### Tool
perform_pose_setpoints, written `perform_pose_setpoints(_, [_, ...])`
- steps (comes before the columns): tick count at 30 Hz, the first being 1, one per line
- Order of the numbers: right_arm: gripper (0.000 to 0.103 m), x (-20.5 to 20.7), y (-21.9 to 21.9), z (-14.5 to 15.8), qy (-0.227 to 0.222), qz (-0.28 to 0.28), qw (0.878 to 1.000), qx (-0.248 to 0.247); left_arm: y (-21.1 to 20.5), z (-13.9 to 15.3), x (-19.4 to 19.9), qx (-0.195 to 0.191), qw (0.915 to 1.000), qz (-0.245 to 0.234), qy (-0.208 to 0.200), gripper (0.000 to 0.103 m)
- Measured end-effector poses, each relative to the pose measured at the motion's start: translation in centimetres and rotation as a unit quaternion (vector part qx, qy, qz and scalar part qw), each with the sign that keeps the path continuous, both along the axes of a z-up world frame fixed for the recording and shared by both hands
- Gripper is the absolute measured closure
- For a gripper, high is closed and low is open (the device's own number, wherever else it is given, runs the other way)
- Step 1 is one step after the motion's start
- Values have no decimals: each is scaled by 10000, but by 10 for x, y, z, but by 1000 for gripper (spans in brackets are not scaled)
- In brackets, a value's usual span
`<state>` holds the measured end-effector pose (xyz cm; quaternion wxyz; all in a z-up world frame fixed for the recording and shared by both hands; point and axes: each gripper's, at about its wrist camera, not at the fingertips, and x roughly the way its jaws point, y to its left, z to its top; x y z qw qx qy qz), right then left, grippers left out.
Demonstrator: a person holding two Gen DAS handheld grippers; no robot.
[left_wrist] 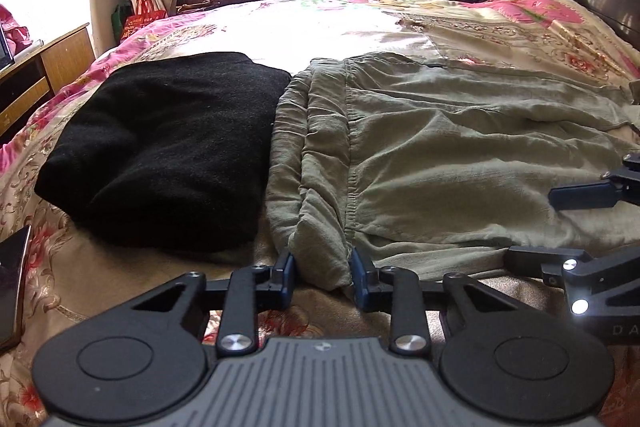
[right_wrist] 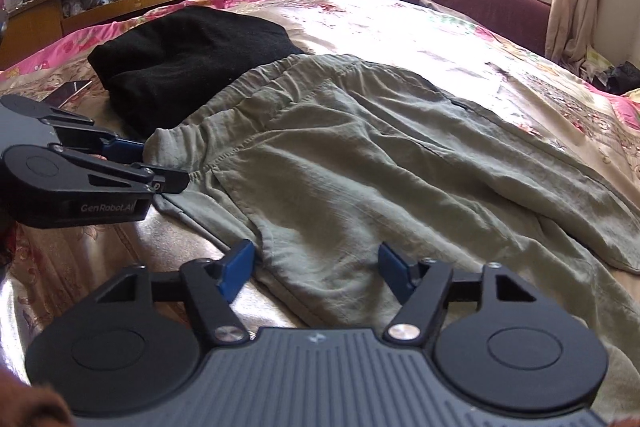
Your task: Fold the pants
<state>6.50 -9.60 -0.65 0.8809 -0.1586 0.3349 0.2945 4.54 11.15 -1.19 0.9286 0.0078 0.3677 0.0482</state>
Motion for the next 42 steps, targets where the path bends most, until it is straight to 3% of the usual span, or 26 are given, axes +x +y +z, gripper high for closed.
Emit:
perform_pose_setpoints(4, [49,-3,14,1,93,167,9998,93,14,3,-6,-46,9999,116,36,62])
perform_pose_setpoints(10, [48,-2,15,6,391,101,9983,429,18,7,-10,236,9995,180,91,62])
perform_pose_setpoints(13, [48,-8,-10,19,303,-127,9979,555,16,10,-11,252,9992,271,121,60])
perform_pose_setpoints(17, [44,-7,-92,36,134,-1115,9914,673,11,20,-22,300,9990,337,-2,59])
perform_pose_setpoints(20, [41,-2,-175,43,-60,-2401,9687,625,2,28,-31,467,9984,312,-88,59])
perform_pose_setpoints(24, [41,5,-282,46,-152,-3928,9168,701,-33,41,-30,519,9982,-129,-280,59])
perform_pose_setpoints(30, [40,25,-376,34,-93,-4825,8694,1063,-127,48,7,282,9899,-1338,-376,59])
perform_pose_setpoints(33, [40,37,-402,19,206,-4910,8602,1362,-178,47,24,218,9806,-1920,-316,58])
perform_pose_setpoints(36, [45,48,-410,2,609,-4734,8632,1645,-221,44,33,260,9699,-2406,-265,58])
perform_pose_setpoints(39, [47,59,-417,-9,523,-4809,8604,1601,-251,40,41,313,9620,-2708,-151,58])
perform_pose_setpoints(42, [49,67,-428,-8,558,-4809,8516,2011,-269,36,49,335,9577,-2857,-35,57])
